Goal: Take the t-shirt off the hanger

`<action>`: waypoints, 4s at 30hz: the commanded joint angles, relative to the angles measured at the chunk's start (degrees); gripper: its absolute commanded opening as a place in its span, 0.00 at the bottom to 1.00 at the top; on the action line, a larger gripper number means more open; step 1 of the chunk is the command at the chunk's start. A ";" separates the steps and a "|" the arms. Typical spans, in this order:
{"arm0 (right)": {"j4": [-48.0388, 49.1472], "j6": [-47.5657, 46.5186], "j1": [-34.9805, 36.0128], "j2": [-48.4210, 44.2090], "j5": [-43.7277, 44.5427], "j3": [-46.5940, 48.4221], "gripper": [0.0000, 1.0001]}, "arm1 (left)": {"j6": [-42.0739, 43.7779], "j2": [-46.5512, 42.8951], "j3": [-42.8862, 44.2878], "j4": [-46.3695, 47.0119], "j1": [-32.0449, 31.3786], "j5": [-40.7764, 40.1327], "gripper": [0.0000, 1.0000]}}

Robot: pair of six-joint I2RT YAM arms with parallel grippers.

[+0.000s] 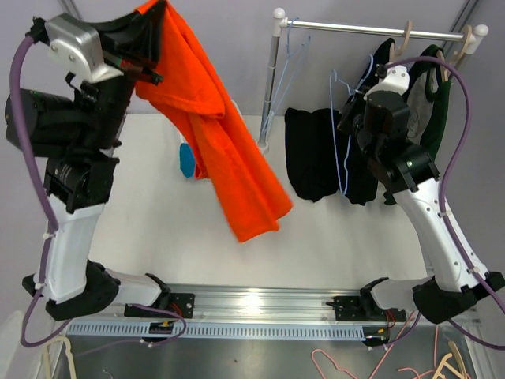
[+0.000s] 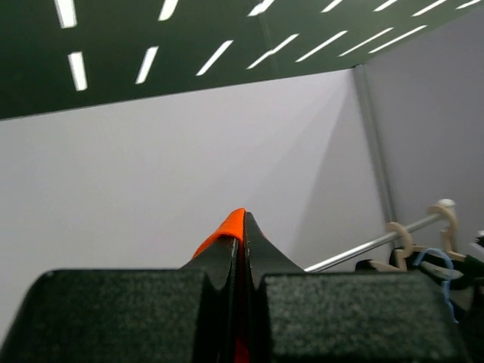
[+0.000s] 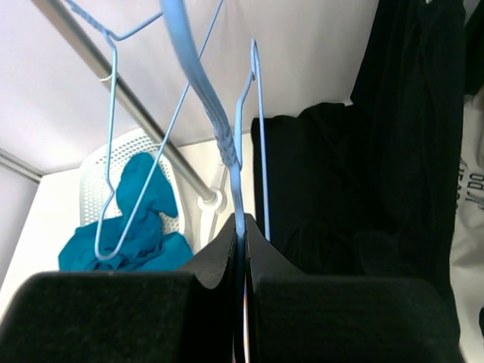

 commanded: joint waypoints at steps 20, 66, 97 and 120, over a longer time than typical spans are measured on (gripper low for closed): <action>1.25 -10.41 -8.17 30.38 -15.11 35.85 0.00 | -35.00 35.73 16.32 12.74 36.47 6.28 0.01; -7.63 -10.84 -9.14 26.47 -8.47 39.67 0.58 | -45.47 11.61 -17.69 -29.09 18.56 -9.62 1.00; -9.23 -16.21 -26.18 39.55 -2.54 50.64 0.51 | -36.94 -5.47 -48.10 -11.35 -13.18 -20.52 0.99; -5.88 -16.56 -24.17 33.06 -2.37 43.79 0.48 | -35.53 -8.47 -53.91 -9.14 -15.29 -21.40 1.00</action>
